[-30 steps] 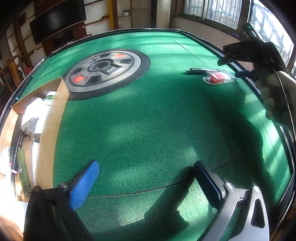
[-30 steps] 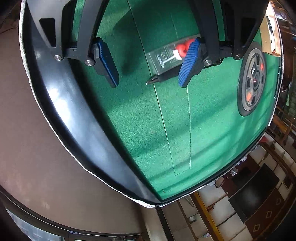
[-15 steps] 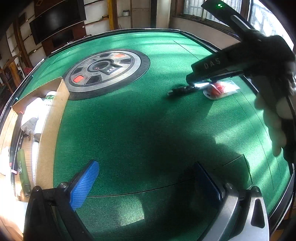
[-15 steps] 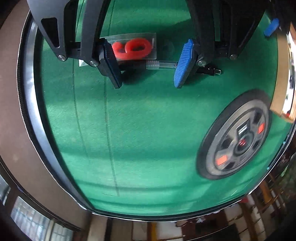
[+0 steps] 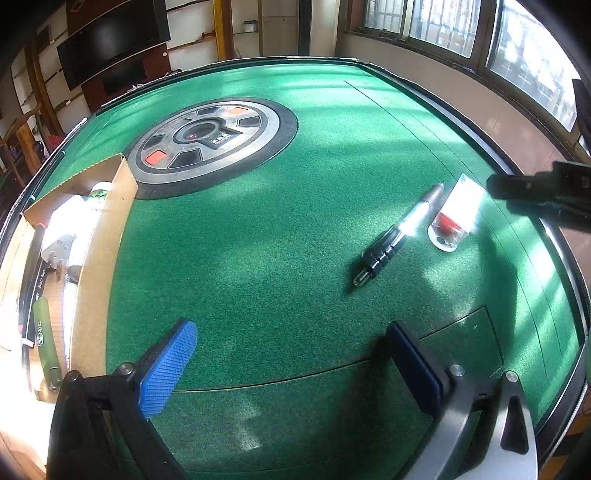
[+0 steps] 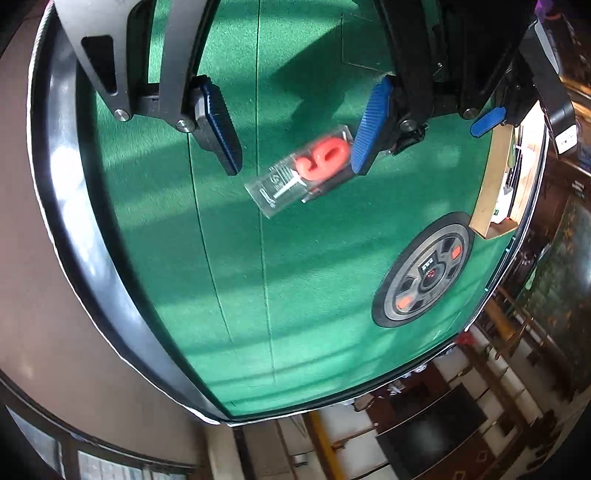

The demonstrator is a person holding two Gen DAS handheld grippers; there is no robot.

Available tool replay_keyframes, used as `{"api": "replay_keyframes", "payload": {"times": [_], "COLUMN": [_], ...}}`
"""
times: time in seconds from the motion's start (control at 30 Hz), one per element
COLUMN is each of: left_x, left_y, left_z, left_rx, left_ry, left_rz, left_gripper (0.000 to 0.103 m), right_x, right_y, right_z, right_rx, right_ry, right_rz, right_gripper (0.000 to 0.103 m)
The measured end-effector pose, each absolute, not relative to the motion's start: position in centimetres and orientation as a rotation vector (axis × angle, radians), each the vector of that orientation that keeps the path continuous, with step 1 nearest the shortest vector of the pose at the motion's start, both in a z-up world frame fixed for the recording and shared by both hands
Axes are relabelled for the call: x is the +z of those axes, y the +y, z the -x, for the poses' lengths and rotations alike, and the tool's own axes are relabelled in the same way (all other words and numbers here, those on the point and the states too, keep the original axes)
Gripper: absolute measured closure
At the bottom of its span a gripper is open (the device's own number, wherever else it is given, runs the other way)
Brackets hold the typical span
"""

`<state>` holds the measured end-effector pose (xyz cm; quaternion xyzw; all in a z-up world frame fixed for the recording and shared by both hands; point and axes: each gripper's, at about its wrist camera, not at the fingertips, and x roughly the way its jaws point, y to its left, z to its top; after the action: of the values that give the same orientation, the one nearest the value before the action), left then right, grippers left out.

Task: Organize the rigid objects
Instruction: 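Grasp the packaged red number-six candle with the right tool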

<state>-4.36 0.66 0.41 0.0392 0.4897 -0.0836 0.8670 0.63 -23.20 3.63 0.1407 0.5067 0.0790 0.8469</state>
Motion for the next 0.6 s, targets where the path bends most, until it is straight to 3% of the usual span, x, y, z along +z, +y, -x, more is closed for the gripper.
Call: {"api": "replay_keyframes", "payload": {"times": [0.17,0.23,0.37,0.5,0.6], "left_x": [0.4,0.5,1.1,1.2,1.4], "left_y": [0.6,0.7,1.5,0.2,-1.8], "left_z": [4.6,4.7,4.9,4.7,4.4], "left_rx": [-0.182,-0.209,-0.260,-0.272,-0.316], "left_ry": [1.023,1.016,1.017,1.002,0.987], "left_rz": [-0.087,-0.081,-0.034,-0.084,-0.122], "left_gripper": [0.001,0.001,0.004,0.006,0.006], "right_x": [1.8,1.7,1.7,1.6,1.6], "right_y": [-21.7,-20.1,-19.5,-21.8,-23.9], "right_z": [-2.5,-3.1,-2.2,0.0,1.3], "right_rx": [0.142,0.099,0.070,0.056,0.052], "right_ry": [1.077,1.060,1.059,1.063,1.066], "right_rz": [-0.341,-0.234,-0.133,-0.078,-0.106], "right_gripper": [0.042,0.043,0.062,0.075,0.076]}}
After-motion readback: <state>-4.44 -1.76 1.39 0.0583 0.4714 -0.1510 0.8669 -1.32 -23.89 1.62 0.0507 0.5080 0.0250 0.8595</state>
